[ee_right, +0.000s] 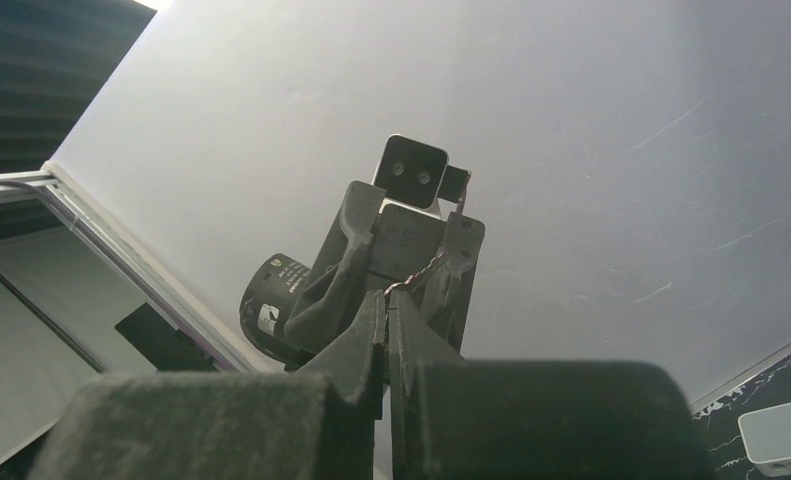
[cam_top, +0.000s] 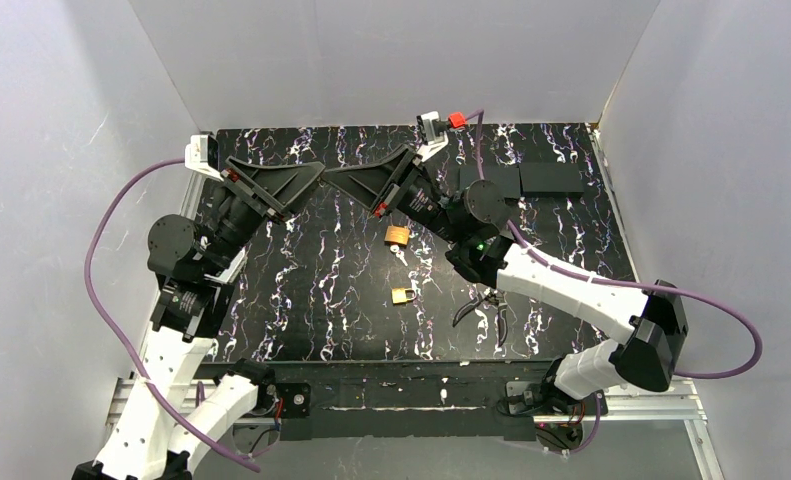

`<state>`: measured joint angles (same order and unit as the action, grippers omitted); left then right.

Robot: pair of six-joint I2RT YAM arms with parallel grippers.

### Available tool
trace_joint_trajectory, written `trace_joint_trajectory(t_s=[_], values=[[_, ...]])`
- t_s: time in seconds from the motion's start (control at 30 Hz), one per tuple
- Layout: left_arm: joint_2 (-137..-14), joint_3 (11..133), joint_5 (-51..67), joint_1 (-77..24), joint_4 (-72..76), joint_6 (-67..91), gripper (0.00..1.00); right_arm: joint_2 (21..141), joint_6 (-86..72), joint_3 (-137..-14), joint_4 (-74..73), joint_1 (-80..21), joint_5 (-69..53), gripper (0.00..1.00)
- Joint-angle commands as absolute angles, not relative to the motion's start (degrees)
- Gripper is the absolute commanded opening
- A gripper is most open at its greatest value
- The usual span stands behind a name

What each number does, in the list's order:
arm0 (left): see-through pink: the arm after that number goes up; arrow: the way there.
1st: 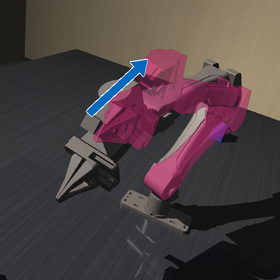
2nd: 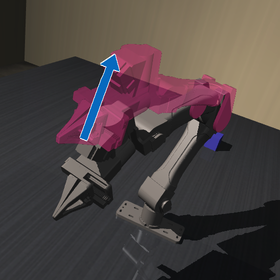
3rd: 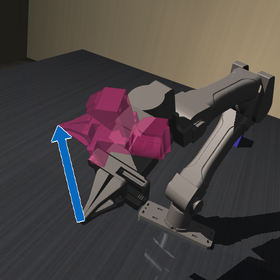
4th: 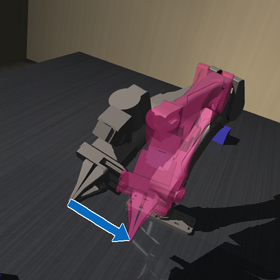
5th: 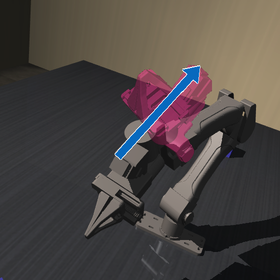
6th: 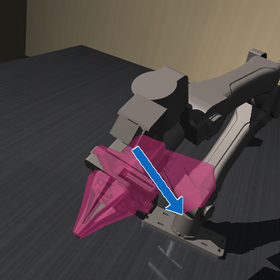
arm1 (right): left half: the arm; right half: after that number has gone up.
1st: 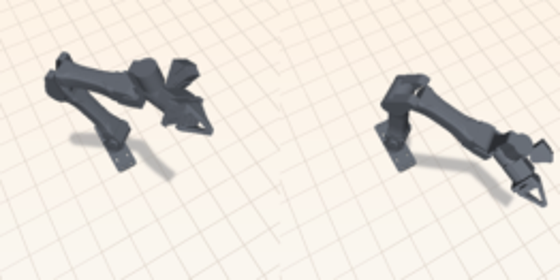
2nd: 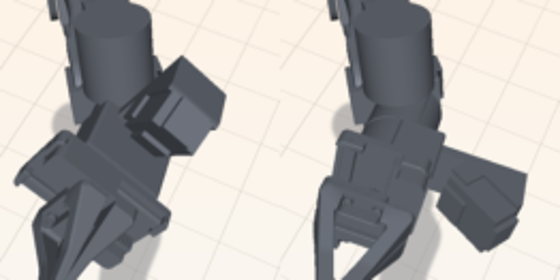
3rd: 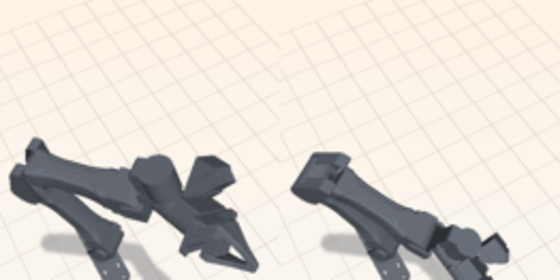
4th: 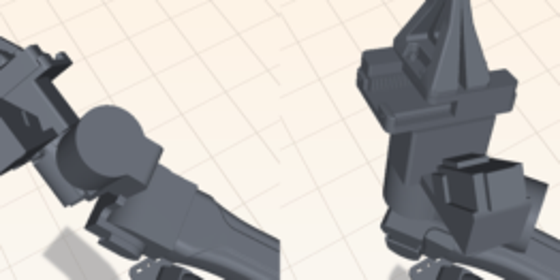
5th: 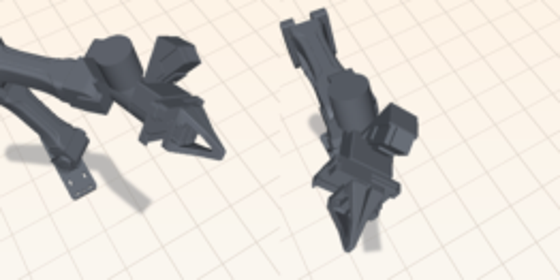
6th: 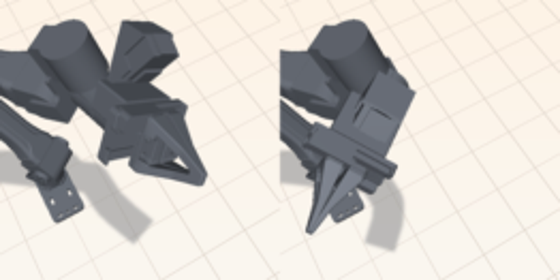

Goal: Unlock with the key

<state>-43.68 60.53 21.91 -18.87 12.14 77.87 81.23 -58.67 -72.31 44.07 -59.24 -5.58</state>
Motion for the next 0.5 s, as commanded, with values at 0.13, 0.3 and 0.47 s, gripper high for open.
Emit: trace_joint_trajectory(t_s=[0.13, 0.3, 0.47], values=[[-42.3, 59.2, 22.5, -18.7, 14.9, 79.2, 0.28, 81.3, -59.4, -73.8, 48.3, -59.2, -4.6, 0.01], [-41.8, 58.8, 22.1, -18.7, 14.9, 79.6, 0.32, 80.8, -58.7, -73.3, 47.4, -59.2, -3.5, 0.01], [-41.4, 58.4, 21.7, -18.7, 14.8, 79.9, 0.32, 80.5, -57.9, -73.1, 46.5, -59.2, -3.1, 0.01]])
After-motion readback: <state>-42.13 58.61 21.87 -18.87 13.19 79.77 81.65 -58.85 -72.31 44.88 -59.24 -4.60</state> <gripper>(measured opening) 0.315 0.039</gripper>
